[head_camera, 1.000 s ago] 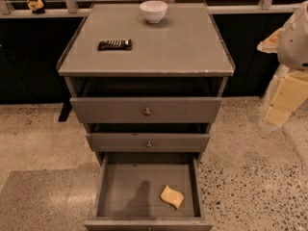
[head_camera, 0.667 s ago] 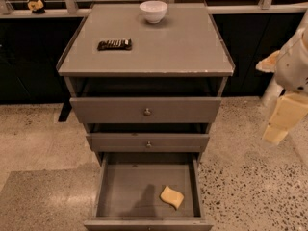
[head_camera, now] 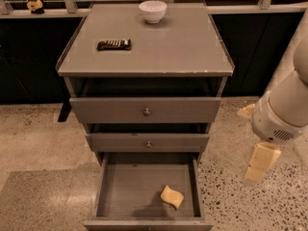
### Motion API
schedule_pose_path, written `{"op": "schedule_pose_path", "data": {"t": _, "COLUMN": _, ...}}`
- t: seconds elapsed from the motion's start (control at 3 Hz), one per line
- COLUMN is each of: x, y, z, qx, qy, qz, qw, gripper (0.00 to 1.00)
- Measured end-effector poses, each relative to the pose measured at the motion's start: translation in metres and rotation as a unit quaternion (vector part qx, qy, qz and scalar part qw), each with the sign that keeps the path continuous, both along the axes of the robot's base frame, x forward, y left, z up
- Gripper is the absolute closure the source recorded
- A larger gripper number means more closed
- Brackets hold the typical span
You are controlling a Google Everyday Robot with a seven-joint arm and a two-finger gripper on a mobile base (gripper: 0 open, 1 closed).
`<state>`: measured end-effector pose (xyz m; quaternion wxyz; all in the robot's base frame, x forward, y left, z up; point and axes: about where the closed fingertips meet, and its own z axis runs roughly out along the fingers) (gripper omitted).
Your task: Pick sponge from bottom drawer and place on counter
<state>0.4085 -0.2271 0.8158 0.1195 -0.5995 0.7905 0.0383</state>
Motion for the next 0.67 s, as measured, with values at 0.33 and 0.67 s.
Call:
{"op": "schedule_pose_path", "data": {"t": 0.33, "x": 0.002, "y": 0.002, "z": -0.055, "qx": 0.004, "qy": 0.038, "qz": 0.003, "qw": 0.9993, "gripper": 0.0}}
{"op": "schedule_pose_path", "data": {"t": 0.67, "x": 0.003, "y": 0.003, "z": -0.087, "qx": 0.007, "qy": 0.061, "qz": 0.005, "qw": 0.9981, "gripper": 0.0}}
